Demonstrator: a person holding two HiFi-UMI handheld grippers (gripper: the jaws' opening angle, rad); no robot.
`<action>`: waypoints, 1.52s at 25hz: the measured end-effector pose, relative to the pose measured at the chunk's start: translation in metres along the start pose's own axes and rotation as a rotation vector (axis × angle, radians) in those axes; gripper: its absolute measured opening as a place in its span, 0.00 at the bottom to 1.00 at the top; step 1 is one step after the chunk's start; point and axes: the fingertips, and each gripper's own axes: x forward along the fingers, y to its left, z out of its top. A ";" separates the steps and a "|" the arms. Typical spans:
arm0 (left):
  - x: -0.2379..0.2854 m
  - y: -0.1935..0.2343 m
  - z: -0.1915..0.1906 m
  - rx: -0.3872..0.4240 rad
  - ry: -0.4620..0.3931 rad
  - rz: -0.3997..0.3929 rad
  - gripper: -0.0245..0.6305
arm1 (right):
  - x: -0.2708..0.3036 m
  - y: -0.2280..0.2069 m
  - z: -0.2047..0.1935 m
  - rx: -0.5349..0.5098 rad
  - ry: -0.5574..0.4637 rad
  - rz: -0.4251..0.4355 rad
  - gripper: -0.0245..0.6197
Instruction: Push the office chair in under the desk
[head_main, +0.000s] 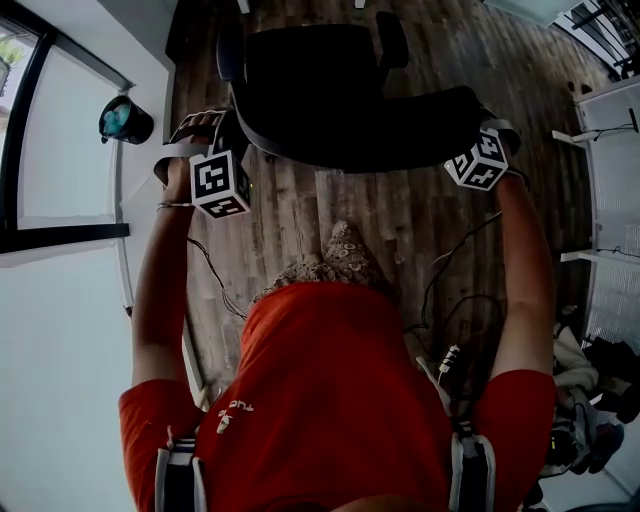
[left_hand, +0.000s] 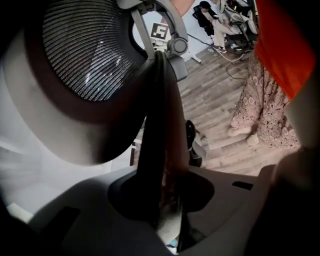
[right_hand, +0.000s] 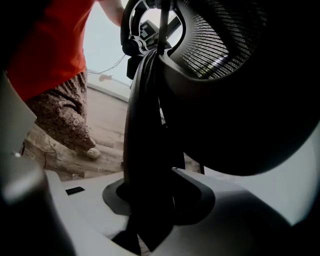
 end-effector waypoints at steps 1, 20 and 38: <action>0.004 0.005 0.000 0.000 -0.001 0.002 0.20 | 0.004 -0.007 -0.002 0.000 0.001 0.001 0.28; 0.135 0.135 -0.031 -0.017 0.022 -0.009 0.21 | 0.103 -0.155 -0.040 -0.017 -0.036 -0.003 0.28; 0.275 0.263 -0.052 -0.070 0.093 -0.041 0.21 | 0.218 -0.299 -0.113 -0.037 -0.017 0.039 0.28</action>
